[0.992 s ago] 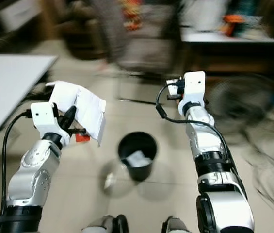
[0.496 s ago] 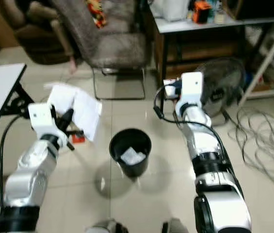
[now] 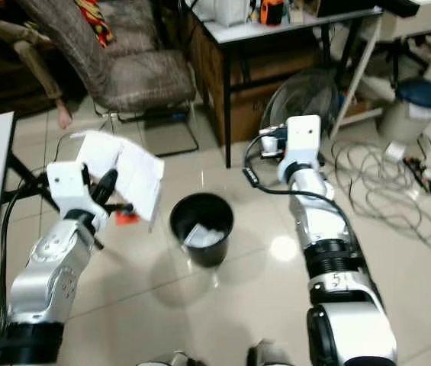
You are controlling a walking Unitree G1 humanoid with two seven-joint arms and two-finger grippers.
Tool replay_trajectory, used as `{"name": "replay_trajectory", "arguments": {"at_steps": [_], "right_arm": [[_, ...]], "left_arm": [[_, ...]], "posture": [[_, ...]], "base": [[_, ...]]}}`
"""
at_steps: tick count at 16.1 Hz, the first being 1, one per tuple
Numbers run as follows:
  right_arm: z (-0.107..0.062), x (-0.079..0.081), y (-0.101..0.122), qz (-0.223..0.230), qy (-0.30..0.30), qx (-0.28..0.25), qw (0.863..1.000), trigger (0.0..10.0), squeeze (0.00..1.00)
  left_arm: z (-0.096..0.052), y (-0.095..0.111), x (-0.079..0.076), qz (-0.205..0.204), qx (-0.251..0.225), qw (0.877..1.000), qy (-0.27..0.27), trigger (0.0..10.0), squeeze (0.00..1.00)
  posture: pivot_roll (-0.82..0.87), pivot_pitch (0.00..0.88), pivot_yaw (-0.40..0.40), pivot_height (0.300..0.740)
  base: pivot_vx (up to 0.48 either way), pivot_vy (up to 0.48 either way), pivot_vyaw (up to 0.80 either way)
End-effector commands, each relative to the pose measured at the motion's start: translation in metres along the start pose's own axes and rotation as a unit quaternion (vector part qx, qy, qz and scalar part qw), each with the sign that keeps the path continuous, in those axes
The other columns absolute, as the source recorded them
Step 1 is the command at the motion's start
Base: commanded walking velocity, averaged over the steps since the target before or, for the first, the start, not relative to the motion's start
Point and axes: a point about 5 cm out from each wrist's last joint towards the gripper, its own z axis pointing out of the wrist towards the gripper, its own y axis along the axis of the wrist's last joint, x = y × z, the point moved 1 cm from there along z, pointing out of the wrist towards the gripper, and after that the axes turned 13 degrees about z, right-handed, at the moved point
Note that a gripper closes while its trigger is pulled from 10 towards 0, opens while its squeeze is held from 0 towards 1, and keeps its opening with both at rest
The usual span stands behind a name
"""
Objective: Picking trash to rubbish bin
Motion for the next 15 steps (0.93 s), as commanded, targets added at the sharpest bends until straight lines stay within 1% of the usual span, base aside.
{"name": "replay_trajectory", "arguments": {"at_steps": [1, 6, 11, 15], "right_arm": [[0.0, -0.0031, 0.0037, 0.003, -0.006, -0.006, 1.0, 10.0, 0.0], [-0.0002, -0.0036, 0.0037, 0.0, -0.005, -0.007, 1.0, 10.0, 0.0], [0.0001, -0.003, 0.0046, -0.001, -0.003, -0.008, 1.0, 10.0, 0.0], [0.0003, -0.0032, 0.0049, -0.001, -0.003, -0.009, 1.0, 10.0, 0.0]], "left_arm": [[-0.001, 0.0012, 0.0007, 0.01, -0.004, 1.0, 0.001, 10.0, 0.0], [-0.0014, 0.002, 0.0011, 0.018, -0.007, 1.0, 0.003, 10.0, 0.0], [-0.0009, 0.0, 0.0041, 0.028, 0.0, 1.0, 0.01, 10.0, 0.0], [-0.0011, -0.0018, 0.0053, 0.03, 0.003, 0.999, 0.015, 10.0, 0.0]], "posture": [[-0.08, 0.125, 0.093, 0.74], [-0.08, 0.123, 0.09, 0.74], [-0.08, 0.123, 0.091, 0.74], [-0.08, 0.121, 0.091, 0.74]], "base": [[0.0, 0.0, 0.0], [0.0, 0.0, 0.0], [0.312, 0.0, 0.0], [0.454, 0.0, 0.0]]}}
